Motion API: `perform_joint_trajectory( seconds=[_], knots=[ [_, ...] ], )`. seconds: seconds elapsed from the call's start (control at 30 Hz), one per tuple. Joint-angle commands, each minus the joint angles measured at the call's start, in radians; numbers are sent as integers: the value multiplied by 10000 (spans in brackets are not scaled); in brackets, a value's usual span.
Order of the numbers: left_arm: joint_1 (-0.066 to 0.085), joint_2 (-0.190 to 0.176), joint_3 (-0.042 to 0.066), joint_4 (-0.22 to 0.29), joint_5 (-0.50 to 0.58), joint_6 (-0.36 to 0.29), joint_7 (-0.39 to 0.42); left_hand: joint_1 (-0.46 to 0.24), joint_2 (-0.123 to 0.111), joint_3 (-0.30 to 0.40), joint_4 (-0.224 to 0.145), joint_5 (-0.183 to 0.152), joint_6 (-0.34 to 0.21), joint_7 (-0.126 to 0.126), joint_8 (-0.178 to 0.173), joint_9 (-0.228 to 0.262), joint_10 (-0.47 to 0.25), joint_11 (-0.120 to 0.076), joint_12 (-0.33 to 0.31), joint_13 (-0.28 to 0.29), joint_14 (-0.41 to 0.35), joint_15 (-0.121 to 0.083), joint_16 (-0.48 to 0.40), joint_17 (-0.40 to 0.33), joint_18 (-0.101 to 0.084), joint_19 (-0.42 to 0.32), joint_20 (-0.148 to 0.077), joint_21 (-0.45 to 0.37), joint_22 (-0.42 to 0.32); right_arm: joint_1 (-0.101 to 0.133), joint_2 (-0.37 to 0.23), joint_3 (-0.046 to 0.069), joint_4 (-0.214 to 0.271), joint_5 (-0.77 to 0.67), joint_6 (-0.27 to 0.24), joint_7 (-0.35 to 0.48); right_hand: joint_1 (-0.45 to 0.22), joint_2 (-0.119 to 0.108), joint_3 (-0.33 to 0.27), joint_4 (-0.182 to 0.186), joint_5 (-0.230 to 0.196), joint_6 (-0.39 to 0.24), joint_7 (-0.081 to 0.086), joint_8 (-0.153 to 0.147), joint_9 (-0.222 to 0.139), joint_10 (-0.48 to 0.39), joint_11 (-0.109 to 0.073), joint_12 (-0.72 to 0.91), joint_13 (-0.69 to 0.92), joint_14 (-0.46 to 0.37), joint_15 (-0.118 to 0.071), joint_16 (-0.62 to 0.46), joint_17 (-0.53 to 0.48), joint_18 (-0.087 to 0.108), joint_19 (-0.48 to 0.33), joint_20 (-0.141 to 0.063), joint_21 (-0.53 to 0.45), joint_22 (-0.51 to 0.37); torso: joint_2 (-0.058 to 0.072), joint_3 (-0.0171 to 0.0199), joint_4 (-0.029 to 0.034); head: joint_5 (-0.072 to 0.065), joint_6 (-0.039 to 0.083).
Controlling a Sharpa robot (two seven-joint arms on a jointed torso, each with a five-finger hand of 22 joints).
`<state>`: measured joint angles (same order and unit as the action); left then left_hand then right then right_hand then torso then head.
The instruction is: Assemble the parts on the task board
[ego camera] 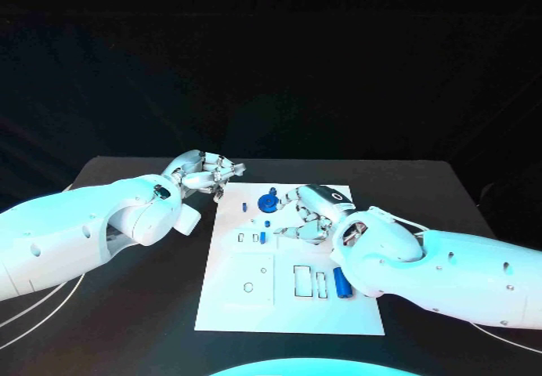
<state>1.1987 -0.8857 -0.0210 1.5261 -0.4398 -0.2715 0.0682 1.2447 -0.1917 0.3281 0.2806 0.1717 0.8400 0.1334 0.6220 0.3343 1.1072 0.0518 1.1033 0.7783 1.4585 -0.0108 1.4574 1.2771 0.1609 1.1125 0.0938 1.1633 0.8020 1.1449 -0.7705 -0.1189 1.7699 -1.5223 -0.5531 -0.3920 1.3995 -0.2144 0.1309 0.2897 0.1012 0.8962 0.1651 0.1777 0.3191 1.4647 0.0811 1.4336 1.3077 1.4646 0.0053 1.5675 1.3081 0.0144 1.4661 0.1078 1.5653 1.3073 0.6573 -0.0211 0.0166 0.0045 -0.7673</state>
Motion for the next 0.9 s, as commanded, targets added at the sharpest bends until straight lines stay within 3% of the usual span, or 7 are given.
perform_joint_trajectory(
  seconds=[0.03, 0.17, 0.23, 0.37, 0.5, 0.67, 0.9],
  knots=[
    [97, 151, 10, -67, -2342, 1732, -2465, -59, 96, -44, 77, 23, 26, -150, 266, 204, 369, -74, 483, 609, 213, -65, 181, 401, -171, 297, -56, 363, 509, 177, -479, 12, 271, 1810, -26, 1571, 209, 44, 132, -14, 380, 104, -36, 74, 23, -105, -25, -78, 1485, 1039, 3, -7, 2529, -144, 1047, 22, 55, 2635, -88, 36, -61, 66, -24],
    [277, 410, 9, -170, -3361, 2744, -3631, -276, 223, -121, 96, 9, 157, -300, 673, 554, 685, -213, 838, 1069, 369, -177, 310, 713, -244, 533, -146, 682, 944, 409, -1100, 25, 430, 2896, -4, 1936, 281, 63, 189, -12, 600, 121, -46, 96, 26, -174, -36, -159, 1421, 1018, -12, -44, 2444, -144, 1047, 8, 55, 2635, -146, 54, -84, 139, -67],
    [359, 566, 9, -248, -3799, 3142, -4107, -471, 306, -200, 99, 7, 260, -435, 1038, 898, 860, -328, 1002, 1294, 446, -276, 375, 882, -283, 650, -218, 842, 1173, 512, -1338, 36, 419, 3189, -113, 1970, 292, 74, 211, -8, 688, 123, -49, 102, 26, -192, -39, -181, 1404, 1015, -16, -49, 2434, -144, 1047, 2, 55, 2635, -165, 77, -103, 182, -70],
    [490, 908, 4, -469, -4497, 3943, -4890, -823, 362, -363, 125, -1, 160, -475, 1267, 1217, 899, -366, 1039, 1342, 479, -323, 395, 948, -312, 713, -280, 955, 1327, 723, -1663, 60, 278, 3637, -263, 1949, 281, 78, 213, -1, 706, 129, -50, 108, 27, -188, -40, -176, 1408, 1015, -17, -49, 2433, -144, 1047, 1, 55, 2635, -204, 115, -127, 222, -103],
    [592, 1313, -21, -773, -5073, 4635, -5326, -1182, 457, -568, 128, -3, -91, -423, 1245, 1379, 682, -324, 859, 1078, 414, -294, 323, 796, -305, 631, -281, 936, 1268, 912, -1830, 71, 29, 3953, -375, 1836, 270, 75, 210, 4, 718, 134, -51, 112, 28, -189, -41, -177, 1407, 1017, -18, -46, 2441, -144, 1047, 0, 55, 2635, -235, 145, -142, 215, -153],
    [718, 1896, -150, -1249, -5444, 5113, -5568, -1419, 547, -753, 133, -58, -285, -358, 1145, 1467, 451, -264, 674, 818, 316, -242, 218, 584, -264, 439, -244, 812, 1048, 1051, -1866, 77, -316, 4267, -426, 1638, 240, 74, 207, 11, 752, 139, -53, 119, 30, -203, -44, -195, 1391, 1014, -20, -51, 2430, -142, 1043, -3, 48, 2631, -276, 188, -151, 279, -218],
    [796, 2551, -315, -1803, -5705, 5634, -5691, -1546, 607, -873, 133, -101, -374, -320, 1080, 1523, 317, -226, 578, 679, 270, -208, 171, 496, -237, 318, -213, 732, 909, 1128, -1822, 79, -611, 4404, -450, 1457, 232, 74, 206, 13, 760, 138, -53, 120, 30, -206, -43, -200, 1388, 1015, -20, -50, 2431, -142, 1042, -3, 44, 2629, -270, 169, -154, 297, -264]
  ],
)
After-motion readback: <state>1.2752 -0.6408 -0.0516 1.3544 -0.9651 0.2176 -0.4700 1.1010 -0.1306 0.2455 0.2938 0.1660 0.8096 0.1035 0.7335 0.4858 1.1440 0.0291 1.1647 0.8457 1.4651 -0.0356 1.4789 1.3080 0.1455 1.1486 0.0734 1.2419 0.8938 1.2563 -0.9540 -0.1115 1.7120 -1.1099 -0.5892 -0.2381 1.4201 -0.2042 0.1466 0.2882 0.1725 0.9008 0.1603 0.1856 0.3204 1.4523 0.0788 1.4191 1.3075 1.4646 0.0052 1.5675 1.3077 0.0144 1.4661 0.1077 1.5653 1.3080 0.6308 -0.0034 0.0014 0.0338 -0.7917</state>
